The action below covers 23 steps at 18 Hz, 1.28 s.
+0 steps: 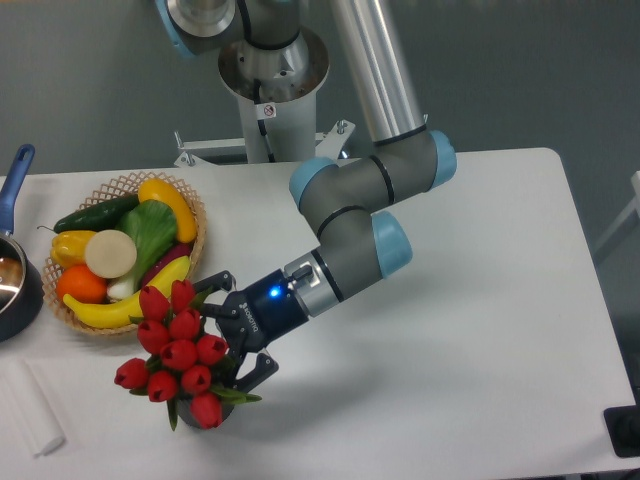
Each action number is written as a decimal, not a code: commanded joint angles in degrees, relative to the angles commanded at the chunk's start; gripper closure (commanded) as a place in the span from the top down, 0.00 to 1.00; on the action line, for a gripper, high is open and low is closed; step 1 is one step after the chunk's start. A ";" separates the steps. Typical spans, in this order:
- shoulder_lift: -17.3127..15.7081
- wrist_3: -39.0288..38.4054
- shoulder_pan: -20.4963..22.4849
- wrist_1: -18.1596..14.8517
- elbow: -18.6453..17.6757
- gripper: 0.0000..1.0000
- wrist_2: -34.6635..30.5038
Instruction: Insert the flowers into the vase
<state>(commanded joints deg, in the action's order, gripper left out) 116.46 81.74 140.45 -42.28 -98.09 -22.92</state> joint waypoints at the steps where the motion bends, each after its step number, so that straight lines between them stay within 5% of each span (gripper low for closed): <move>1: -0.79 0.00 0.00 0.00 0.09 1.00 -2.03; 8: -11.86 -0.70 0.70 -0.09 -1.66 1.00 -21.88; 16: -13.28 -6.33 0.70 -0.17 -3.43 1.00 -28.40; 23: -19.25 -5.98 0.88 -0.70 -3.78 1.00 -50.53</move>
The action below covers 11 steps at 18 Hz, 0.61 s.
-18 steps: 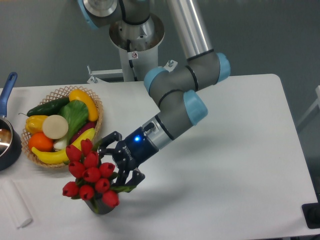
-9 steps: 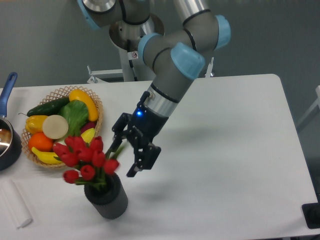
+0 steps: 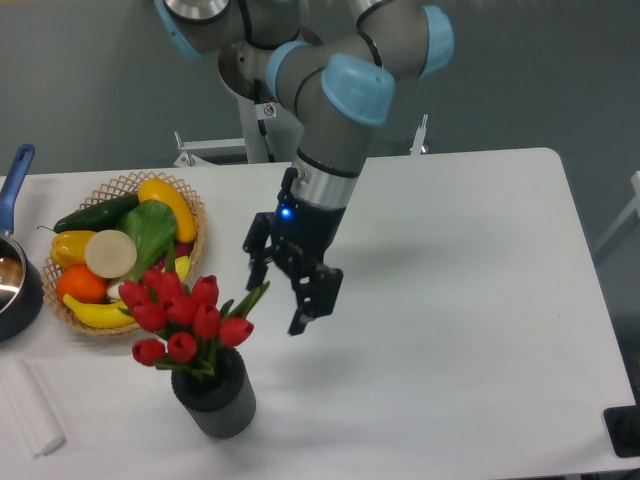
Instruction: Insert the flowers into the vase
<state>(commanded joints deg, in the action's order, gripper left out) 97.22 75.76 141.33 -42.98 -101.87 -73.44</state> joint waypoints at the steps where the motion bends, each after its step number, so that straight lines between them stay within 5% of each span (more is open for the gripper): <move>1: -0.44 0.44 0.35 0.00 0.09 1.00 -3.60; 6: -2.28 2.63 2.89 -1.13 0.96 1.00 -10.05; 11: -7.91 22.21 9.30 -13.87 1.15 1.00 -12.08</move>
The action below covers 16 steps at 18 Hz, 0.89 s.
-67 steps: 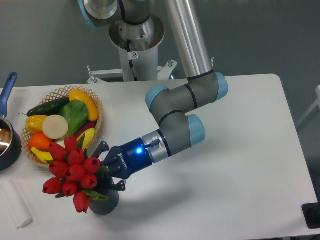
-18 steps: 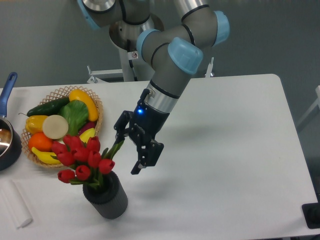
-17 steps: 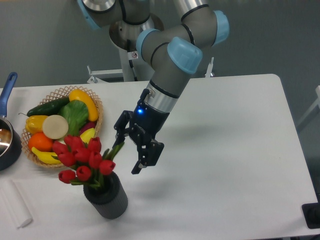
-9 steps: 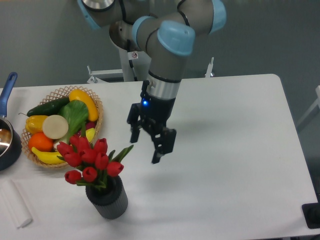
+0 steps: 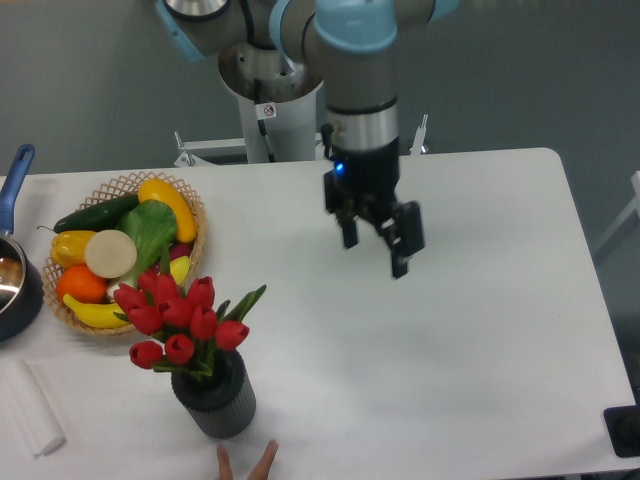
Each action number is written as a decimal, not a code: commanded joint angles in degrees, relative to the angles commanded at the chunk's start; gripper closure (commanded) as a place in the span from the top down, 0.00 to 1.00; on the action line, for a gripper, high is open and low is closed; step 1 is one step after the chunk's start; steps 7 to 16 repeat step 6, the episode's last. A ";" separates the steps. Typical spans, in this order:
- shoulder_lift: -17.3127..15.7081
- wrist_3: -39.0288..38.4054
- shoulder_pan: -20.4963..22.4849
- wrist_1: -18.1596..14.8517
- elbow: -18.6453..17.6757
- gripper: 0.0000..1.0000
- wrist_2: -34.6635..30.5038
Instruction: Insert the flowers into the vase
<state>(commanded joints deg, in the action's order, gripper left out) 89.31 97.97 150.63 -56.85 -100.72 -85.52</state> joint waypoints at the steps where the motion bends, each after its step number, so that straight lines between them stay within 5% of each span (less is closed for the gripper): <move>1: -0.88 1.34 0.80 -1.32 0.00 1.00 0.00; 4: -2.29 2.14 2.47 -4.06 -0.09 1.00 1.31; 16: -2.38 2.05 2.56 -4.06 -0.44 1.00 2.63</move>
